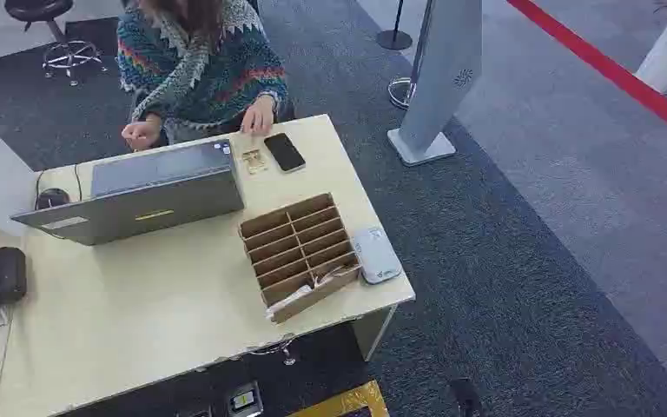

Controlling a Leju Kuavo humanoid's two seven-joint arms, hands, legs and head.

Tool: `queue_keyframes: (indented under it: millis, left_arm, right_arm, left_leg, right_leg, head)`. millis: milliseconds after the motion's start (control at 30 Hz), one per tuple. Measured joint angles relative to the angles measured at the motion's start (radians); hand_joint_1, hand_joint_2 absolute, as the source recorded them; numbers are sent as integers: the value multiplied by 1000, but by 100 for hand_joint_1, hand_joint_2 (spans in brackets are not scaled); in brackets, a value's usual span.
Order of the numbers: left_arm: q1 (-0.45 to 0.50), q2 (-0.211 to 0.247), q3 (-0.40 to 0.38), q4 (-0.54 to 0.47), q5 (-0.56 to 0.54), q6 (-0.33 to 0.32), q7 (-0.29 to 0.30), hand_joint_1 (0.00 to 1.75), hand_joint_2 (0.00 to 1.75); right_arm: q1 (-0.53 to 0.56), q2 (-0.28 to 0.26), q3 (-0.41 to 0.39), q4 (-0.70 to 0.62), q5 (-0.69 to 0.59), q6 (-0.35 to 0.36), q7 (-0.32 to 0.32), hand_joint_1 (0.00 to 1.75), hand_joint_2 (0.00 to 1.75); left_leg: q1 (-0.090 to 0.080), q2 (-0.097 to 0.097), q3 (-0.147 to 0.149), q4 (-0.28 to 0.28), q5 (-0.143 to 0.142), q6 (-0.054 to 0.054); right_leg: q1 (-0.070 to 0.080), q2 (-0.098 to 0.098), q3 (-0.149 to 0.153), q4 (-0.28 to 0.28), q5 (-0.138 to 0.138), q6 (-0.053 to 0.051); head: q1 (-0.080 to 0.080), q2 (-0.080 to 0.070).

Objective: Pass the card to the sensor for recognition and then transmit it.

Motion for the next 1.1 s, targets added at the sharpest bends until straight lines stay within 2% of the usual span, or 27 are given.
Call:
queue_keyframes:
  millis: [633,700,867,900,1100]
  left_arm:
    - [0,4,0,0,9,-5,3,0,0]
    - [0,4,-3,0,10,-8,3,0,0]
    - [0,4,-7,0,13,-10,3,0,0]
    - [0,4,-7,0,15,-10,3,0,0]
    - [0,4,-14,0,34,-8,1,0,0]
  right_arm:
    - [0,0,0,0,-7,3,-6,0,0]
    - [0,0,0,0,-49,5,-21,0,0]
    - [-1,-11,0,0,-255,19,-91,0,0]
    - [-2,-16,0,0,-291,22,-107,0,175]
    - [-27,-56,0,-2,-497,29,-206,0,175]
  left_leg:
    - [0,0,0,0,0,0]
    - [0,0,0,0,0,0]
    - [0,0,0,0,0,0]
    - [0,0,0,0,0,0]
    - [0,0,0,0,0,0]
  right_leg:
    - [0,0,0,0,0,0]
    - [0,0,0,0,0,0]
    - [0,0,0,0,0,0]
    - [0,0,0,0,0,0]
    - [0,0,0,0,0,0]
  head:
    - [0,0]
    - [0,0]
    - [0,0]
    - [0,0]
    - [0,0]
